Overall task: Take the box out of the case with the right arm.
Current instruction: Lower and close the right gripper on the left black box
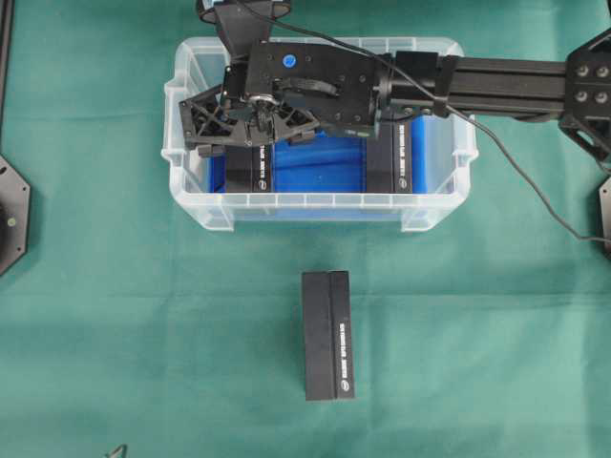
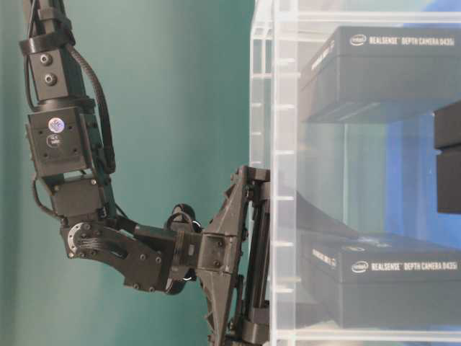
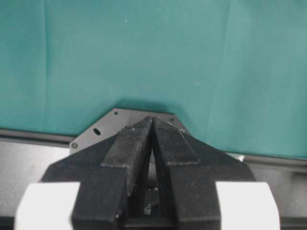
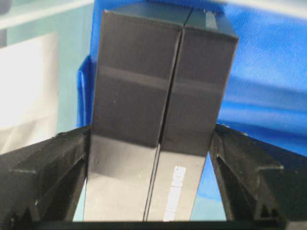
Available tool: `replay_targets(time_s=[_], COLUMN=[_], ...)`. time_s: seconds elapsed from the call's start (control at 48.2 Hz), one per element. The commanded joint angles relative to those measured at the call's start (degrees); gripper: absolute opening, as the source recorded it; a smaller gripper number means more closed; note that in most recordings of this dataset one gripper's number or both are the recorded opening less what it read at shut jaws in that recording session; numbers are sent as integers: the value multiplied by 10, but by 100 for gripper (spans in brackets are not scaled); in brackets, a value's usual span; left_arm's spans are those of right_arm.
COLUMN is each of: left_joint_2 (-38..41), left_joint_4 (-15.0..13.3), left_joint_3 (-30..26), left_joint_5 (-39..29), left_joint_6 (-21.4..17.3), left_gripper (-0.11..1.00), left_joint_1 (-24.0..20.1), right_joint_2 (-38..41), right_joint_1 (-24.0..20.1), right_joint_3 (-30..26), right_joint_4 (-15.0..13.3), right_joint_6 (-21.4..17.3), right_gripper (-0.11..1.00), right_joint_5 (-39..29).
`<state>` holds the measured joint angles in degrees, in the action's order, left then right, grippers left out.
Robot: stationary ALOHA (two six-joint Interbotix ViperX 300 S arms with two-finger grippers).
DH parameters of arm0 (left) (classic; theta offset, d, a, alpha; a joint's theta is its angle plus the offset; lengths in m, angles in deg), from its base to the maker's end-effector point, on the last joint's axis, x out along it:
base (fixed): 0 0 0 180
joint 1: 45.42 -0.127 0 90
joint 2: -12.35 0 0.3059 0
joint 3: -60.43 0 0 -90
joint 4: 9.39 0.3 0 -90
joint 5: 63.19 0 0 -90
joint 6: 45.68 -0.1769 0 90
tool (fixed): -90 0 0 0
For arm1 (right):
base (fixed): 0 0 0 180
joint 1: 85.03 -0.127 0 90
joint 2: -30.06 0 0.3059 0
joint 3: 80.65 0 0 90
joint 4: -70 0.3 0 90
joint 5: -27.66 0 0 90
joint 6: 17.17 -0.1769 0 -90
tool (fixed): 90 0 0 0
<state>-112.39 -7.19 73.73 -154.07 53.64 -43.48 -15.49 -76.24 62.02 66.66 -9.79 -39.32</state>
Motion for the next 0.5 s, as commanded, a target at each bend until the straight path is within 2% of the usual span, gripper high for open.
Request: replay_targets(time_s=[0.0,0.124,0.228,0.477], left_joint_2=[2,2,2,3], left_joint_4=[1,1,1,1], left_joint_3=[-16,-16,-16,-16], left_joint_5=[2,2,2,2], left_joint_6=[0,0,0,0], left_gripper=[0,0,0,0], left_joint_1=[-3,-2,-3,-3], right_joint_2=[-14,-14,-14,-14], right_joint_1=[-3,-3,-4,-5], right_joint_3=[-5,-6,-5,-9], right_joint_4=[6,8,8,8], right_joint_6=[-6,-16,-16,-16], right_gripper=[89,85,70,70], right_joint_5=[2,-8,-12,-13])
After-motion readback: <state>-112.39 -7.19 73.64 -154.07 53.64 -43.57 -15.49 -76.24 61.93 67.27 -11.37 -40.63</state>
